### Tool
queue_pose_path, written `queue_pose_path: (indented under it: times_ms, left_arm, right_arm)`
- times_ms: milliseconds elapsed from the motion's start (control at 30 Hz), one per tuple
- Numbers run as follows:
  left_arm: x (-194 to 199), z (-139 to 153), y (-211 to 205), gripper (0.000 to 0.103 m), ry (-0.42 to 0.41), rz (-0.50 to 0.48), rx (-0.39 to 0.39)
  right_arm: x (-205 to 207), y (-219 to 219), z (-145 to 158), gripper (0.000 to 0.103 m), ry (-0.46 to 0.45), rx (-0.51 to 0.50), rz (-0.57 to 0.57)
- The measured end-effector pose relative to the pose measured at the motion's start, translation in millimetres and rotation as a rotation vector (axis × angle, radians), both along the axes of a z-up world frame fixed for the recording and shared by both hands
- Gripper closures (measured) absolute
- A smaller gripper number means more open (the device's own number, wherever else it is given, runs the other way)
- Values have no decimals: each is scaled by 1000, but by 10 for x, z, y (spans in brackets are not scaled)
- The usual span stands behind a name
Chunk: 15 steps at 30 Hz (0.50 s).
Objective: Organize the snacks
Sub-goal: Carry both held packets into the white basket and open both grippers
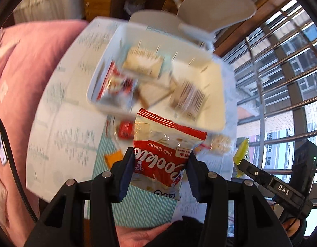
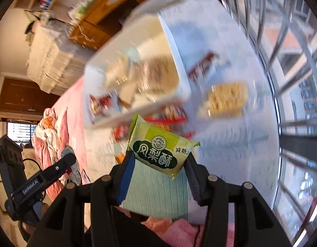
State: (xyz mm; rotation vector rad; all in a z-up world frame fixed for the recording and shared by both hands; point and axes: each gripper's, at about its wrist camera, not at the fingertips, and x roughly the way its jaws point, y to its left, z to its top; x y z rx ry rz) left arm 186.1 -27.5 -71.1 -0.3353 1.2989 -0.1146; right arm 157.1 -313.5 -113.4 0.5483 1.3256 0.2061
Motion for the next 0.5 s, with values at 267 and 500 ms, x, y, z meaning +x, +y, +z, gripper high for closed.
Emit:
queue_pose_path:
  times_ms: [267, 500]
  left_arm:
    - [250, 131, -138, 56, -134, -84, 21]
    - [372, -6, -235, 56, -255, -138, 17]
  right_arm:
    - [189, 145, 165, 54, -178, 12, 7]
    - [360, 174, 99, 54, -248, 16, -34]
